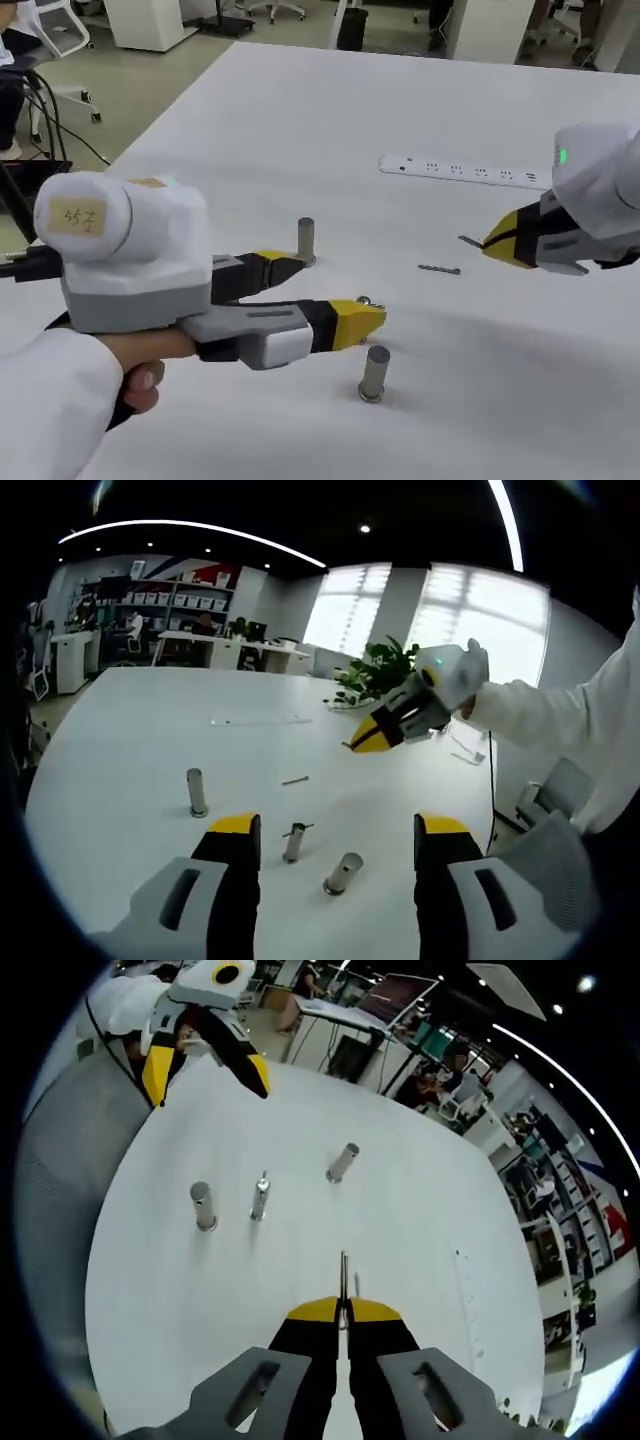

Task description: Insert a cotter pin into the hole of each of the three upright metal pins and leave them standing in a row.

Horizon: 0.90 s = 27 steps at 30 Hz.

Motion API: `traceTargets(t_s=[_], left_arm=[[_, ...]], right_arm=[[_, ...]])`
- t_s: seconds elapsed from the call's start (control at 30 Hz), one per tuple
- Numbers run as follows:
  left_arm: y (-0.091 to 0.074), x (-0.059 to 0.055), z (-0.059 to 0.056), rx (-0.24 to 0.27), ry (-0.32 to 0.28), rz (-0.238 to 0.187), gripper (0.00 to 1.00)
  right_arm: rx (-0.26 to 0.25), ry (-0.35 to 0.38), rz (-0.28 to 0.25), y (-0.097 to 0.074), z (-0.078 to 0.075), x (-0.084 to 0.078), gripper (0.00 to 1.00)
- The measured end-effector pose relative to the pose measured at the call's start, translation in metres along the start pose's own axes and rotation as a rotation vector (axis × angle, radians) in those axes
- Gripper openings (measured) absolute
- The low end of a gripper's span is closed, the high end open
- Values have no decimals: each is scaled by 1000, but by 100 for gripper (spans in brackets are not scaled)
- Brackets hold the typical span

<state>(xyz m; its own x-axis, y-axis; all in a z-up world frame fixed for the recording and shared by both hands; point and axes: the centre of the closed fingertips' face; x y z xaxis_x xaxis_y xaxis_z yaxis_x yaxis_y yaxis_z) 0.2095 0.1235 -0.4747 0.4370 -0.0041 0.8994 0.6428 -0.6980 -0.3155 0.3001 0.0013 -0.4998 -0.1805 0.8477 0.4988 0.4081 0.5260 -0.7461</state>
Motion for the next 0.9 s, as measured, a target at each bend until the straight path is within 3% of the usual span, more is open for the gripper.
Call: traceTargets(t_s=[0.17,0.37,0.7,0.9], left_arm=[[10,5,-2,-17,-33,-10,54],[20,14,-5,-31,-35,-31,49],[35,9,-5,-59,-6,32,45],[40,11,-7,-69,-13,31,42]], right_arm=[[-62,-35,-37,-6,1,10,0],[-96,-95,-53,-7,12,18,0],[-127,-149,-86,-9,32,37,0],[-131,-171,-100,-10,40,49,0]])
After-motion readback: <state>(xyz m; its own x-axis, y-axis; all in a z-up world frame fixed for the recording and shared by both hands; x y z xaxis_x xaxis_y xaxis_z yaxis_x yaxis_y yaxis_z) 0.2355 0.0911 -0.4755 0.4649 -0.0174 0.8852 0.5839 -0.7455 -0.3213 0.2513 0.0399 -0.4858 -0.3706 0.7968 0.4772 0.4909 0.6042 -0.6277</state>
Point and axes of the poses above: the centre of the closed fingertips' face, and the gripper's own axes: y roughly forward along the fingers, z roughly to its left, x roughly out of its top
